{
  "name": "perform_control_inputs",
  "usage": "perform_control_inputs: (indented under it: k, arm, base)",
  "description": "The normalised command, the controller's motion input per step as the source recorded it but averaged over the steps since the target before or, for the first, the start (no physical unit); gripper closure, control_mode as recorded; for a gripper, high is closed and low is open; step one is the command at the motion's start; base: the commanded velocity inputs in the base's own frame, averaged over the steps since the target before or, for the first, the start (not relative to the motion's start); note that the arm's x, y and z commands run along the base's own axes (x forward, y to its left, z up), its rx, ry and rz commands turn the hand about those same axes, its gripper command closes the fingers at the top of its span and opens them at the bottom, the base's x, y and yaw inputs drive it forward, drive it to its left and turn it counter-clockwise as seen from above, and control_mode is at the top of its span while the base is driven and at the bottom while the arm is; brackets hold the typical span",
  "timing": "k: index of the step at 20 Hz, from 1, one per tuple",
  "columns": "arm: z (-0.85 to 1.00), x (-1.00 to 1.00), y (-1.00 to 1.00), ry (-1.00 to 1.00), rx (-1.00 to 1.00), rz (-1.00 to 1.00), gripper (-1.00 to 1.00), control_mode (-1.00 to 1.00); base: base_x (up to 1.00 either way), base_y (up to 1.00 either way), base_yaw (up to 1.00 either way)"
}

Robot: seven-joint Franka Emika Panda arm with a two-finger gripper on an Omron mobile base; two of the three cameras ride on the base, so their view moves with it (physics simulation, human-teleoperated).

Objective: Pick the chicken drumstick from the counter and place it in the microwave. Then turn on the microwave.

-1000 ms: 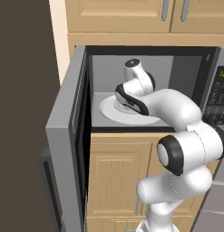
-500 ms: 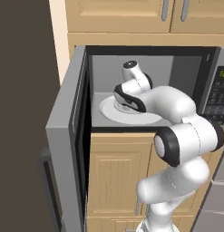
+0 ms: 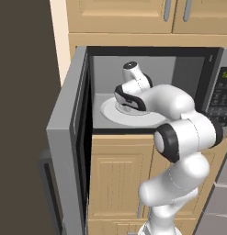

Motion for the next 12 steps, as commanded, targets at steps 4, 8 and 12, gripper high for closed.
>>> perform_control_inputs:
  k: [4, 8, 12]
  arm:
    - [-0.07, 0.09, 0.0, 0.04, 0.0, 0.0, 1.0, -1.0]
    - [-0.08, 0.08, 0.0, 0.04, 0.0, 0.0, 1.0, -1.0]
    - [-0.08, 0.05, 0.0, 0.0, 0.0, 0.0, 1.0, -1.0]
  base:
    - [0.0, 0.0, 0.0]
    - [0.0, 0.0, 0.0]
    - [0.0, 0.0, 0.0]
